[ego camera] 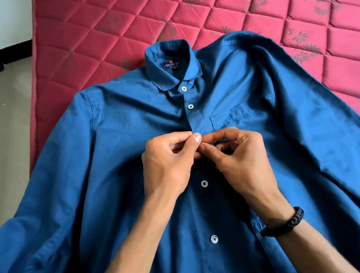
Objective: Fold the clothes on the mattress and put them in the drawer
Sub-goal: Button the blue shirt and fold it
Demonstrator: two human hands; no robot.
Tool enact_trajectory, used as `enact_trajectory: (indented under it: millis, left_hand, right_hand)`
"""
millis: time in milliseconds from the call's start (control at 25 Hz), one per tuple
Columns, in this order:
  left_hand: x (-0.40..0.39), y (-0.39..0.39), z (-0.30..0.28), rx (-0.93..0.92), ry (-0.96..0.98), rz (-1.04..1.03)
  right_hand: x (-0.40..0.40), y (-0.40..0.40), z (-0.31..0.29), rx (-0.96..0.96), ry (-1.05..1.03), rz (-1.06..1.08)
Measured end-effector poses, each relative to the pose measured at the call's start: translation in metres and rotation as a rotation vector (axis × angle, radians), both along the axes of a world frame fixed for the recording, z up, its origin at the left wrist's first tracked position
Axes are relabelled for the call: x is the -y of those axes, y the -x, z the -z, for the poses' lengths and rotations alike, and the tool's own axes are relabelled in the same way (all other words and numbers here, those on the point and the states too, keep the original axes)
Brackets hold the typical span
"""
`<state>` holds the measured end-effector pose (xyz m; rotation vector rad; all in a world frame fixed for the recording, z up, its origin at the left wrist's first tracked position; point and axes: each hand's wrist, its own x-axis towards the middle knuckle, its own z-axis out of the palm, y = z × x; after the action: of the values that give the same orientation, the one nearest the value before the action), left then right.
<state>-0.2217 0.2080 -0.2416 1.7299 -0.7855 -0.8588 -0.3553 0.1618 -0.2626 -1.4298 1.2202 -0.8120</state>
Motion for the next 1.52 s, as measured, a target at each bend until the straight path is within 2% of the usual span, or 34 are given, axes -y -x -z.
enact_trajectory:
  millis: [160, 320, 480, 560, 760, 840, 920, 1000, 1160, 1320, 1440, 1520]
  left_hand:
    - [-0.001, 0.002, 0.006, 0.063, 0.026, -0.028]
    - [-0.001, 0.003, 0.007, 0.213, 0.066, -0.008]
    - [-0.002, 0.001, 0.004, 0.413, 0.11, 0.104]
    - [-0.001, -0.001, 0.003, 0.417, 0.135, 0.132]
    - [-0.001, -0.002, 0.005, 0.357, 0.125, 0.09]
    - [0.0, -0.001, 0.004, 0.375, 0.109, 0.048]
    - [-0.003, 0.001, -0.006, 0.459, 0.089, 0.014]
    - [-0.019, 0.008, -0.019, 0.567, 0.085, 0.053]
    - [-0.083, 0.027, -0.003, 0.692, 0.049, 0.318]
    - [-0.079, 0.032, 0.014, 0.666, -0.008, 0.228]
    - [-0.068, 0.031, 0.012, 0.65, -0.031, 0.219]
    - [-0.071, 0.031, 0.009, 0.666, -0.062, 0.239]
  right_hand:
    - [-0.001, 0.0, -0.001, -0.004, -0.063, 0.022]
    - [0.003, 0.001, -0.003, 0.011, -0.105, -0.017]
    - [0.005, 0.001, 0.004, -0.1, 0.016, -0.03]
    - [0.004, 0.0, 0.007, -0.144, 0.089, -0.075]
    - [0.013, 0.004, 0.003, -0.002, -0.035, -0.182]
    - [0.012, 0.003, -0.003, 0.082, -0.12, -0.142]
    - [0.005, 0.007, -0.013, 0.097, -0.106, -0.084]
    - [-0.001, 0.019, -0.03, 0.028, 0.005, -0.073]
    - [-0.029, 0.057, -0.057, -0.208, 0.155, -0.146]
    - [-0.065, 0.073, -0.027, -0.333, 0.205, -0.067]
    - [-0.063, 0.06, -0.011, -0.632, 0.396, -0.092]
    - [-0.064, 0.053, -0.009, -0.765, 0.516, -0.118]
